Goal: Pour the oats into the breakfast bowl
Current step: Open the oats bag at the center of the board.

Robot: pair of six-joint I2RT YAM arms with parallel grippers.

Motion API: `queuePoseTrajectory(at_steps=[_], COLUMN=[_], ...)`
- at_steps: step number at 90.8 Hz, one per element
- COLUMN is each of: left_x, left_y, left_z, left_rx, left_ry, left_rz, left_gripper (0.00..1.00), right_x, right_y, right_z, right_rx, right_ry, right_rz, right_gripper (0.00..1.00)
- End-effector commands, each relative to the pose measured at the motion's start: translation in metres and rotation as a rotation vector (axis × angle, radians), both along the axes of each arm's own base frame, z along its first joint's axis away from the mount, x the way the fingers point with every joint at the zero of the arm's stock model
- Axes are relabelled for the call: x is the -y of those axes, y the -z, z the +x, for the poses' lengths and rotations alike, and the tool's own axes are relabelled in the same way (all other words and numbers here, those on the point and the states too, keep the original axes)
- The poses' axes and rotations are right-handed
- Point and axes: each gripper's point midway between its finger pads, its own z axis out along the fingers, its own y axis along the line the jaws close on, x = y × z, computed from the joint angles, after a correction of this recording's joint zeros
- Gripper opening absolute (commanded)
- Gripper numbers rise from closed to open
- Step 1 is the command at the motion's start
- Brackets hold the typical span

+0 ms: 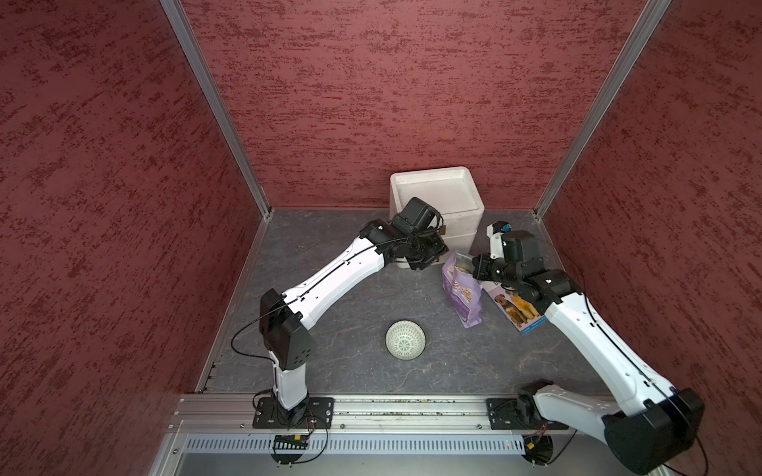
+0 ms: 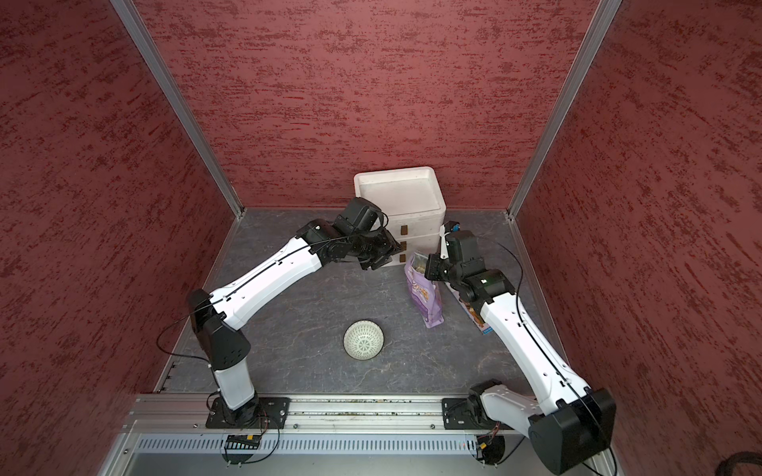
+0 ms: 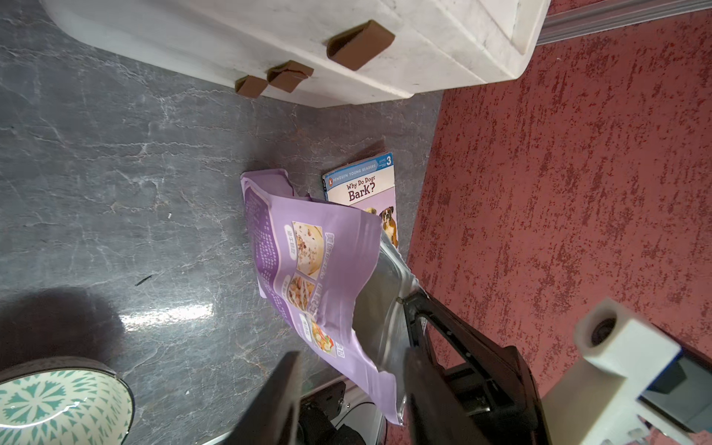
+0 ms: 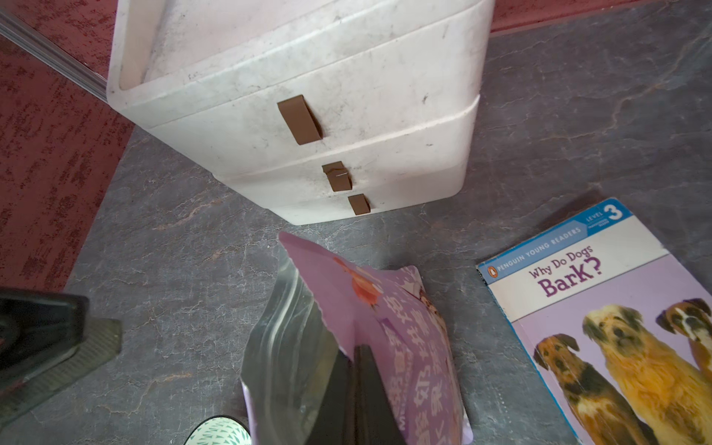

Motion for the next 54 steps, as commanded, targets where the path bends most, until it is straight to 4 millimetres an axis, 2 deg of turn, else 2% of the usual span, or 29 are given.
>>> queuePoseTrajectory(at_steps=[1, 39, 50, 54], left_x=[0.02, 0.03, 0.033, 0.033], left_y=[-0.001, 0.043, 0.043, 0.043], left_z=[0.0, 0.005, 0.006, 0.007], left_rx=[0.016, -0.035, -0.023, -0.013], left_ry=[0.028, 0.041, 0.072, 0.083], left_rz=[-0.034, 0.081, 0.123, 0.145], left_gripper=[0.61, 0.5, 0.35, 0.34], right_x=[-0.011, -0.015, -0.013, -0.011], right_y=[-0.051, -0.054, -0.054, -0.055], right_z=[0.008, 0.005, 0.009, 0.011], right_rx=[0.175, 0.189, 0.198, 0.207], right_ry=[-0.028, -0.028, -0.008, 0.005], right_rz=[0.115, 0.171, 0.168, 0.168], right_gripper=[0.0, 0.0, 0.0, 0.0])
